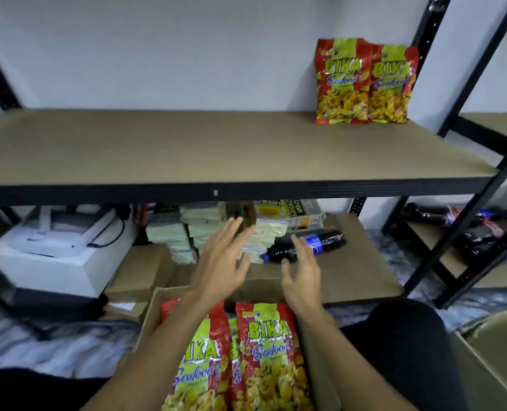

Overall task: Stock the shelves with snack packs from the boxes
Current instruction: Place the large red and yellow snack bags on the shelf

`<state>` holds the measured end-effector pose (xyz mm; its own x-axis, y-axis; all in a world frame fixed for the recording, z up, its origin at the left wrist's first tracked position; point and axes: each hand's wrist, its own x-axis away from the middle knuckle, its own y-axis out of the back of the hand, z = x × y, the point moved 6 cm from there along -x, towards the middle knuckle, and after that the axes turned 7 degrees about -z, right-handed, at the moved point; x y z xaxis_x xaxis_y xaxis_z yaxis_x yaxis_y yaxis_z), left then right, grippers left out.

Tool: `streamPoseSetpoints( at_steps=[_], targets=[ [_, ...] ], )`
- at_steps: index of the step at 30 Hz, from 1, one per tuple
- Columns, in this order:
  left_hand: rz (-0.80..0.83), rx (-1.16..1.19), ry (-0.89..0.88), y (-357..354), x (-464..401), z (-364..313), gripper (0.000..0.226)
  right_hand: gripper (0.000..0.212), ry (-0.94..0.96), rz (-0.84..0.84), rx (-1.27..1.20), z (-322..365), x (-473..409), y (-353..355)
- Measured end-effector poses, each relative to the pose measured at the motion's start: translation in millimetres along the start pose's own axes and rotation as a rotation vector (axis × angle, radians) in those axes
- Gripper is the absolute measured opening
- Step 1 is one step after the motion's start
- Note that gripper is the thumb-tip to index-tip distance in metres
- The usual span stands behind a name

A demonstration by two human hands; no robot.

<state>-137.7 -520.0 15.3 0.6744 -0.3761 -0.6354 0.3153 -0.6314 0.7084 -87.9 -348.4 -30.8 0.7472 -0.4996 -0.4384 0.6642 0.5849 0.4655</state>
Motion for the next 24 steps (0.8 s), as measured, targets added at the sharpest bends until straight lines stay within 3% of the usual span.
streamPoseSetpoints(
  at_steps=[2, 5, 7, 9, 11, 15, 19, 24],
  targets=[
    [0.038, 0.114, 0.339, -8.5, 79.5, 35.2, 0.047, 0.05, -0.165, 0.108, 0.059, -21.2, 47.2, -20.2],
    [0.026, 0.076, 0.849, -11.3, 196.0, 83.2, 0.04, 0.037, -0.342, 0.255, 0.265, -57.0, 98.5, -38.2],
    [0.153, 0.045, 1.119, -19.9, 249.0, 98.2, 0.046, 0.044, -0.48, 0.413, 0.396, -87.6, 131.9, -47.8],
    [0.301, 0.015, 1.25, -30.5, 270.6, 100.5, 0.06, 0.062, -0.588, 0.509, 0.416, -109.5, 157.5, -54.3],
    [0.391, -0.021, 1.321, -32.2, 281.7, 97.8, 0.076, 0.075, -0.655, 0.535, 0.396, -121.2, 178.0, -59.3],
    [0.467, -0.015, 1.338, -28.6, 318.8, 104.3, 0.09, 0.08, -0.682, 0.603, 0.383, -128.6, 202.8, -69.1],
    [0.516, 0.0, 1.286, -16.7, 334.4, 111.4, 0.087, 0.085, -0.671, 0.621, 0.292, -118.6, 212.7, -80.8],
    [0.579, -0.152, 1.184, -17.3, 321.0, 99.1, 0.086, 0.089, -0.809, 0.574, 0.079, -126.2, 214.7, -77.1]
  ],
)
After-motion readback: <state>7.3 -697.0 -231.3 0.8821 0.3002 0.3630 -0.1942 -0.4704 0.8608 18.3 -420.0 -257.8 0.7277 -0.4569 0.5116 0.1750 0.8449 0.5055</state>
